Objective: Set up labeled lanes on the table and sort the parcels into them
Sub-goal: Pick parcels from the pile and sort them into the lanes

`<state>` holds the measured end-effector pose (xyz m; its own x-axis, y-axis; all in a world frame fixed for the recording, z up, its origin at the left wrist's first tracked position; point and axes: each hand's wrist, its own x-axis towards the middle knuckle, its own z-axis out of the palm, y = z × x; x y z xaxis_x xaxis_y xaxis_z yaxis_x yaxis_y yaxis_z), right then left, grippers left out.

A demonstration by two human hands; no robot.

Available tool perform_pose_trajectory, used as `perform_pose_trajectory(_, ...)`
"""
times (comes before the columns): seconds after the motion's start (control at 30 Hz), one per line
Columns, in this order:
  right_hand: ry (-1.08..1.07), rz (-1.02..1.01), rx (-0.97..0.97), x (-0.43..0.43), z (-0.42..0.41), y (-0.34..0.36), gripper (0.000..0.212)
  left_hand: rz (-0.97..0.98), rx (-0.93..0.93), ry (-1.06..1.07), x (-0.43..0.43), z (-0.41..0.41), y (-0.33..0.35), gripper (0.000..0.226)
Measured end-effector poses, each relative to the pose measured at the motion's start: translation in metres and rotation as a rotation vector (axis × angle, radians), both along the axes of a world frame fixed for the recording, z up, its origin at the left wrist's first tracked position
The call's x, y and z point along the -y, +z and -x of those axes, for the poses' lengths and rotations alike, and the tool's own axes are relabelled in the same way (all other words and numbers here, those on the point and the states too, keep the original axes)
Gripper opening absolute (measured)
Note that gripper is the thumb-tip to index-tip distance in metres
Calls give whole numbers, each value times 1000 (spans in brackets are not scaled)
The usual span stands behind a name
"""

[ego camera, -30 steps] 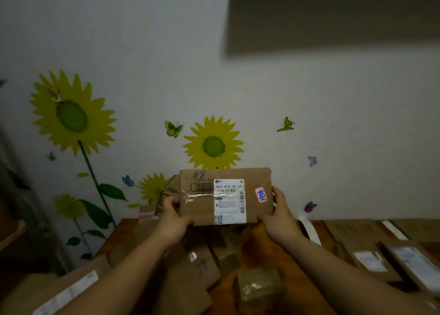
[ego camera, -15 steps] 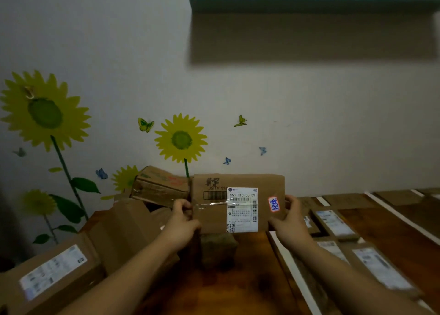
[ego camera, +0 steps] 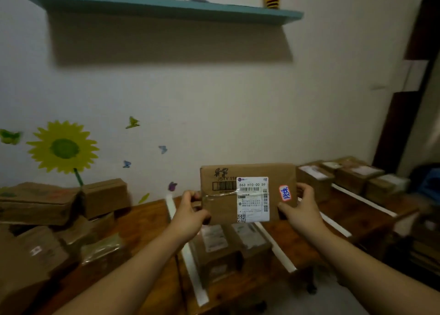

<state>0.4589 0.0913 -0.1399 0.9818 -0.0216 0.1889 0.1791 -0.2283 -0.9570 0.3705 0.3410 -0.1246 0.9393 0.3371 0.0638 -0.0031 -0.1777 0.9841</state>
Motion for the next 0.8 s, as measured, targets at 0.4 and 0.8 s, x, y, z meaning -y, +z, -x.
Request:
perform_pose_trajectory(0.4, -332, -25, -2, 232, -39, 6, 71, -2, 66, -325, 217, -116, 8, 34)
perform_pose_trajectory(0.8, -433, 28, -63, 354, -184, -23, 71, -5, 31, -447, 339, -297, -13, 32)
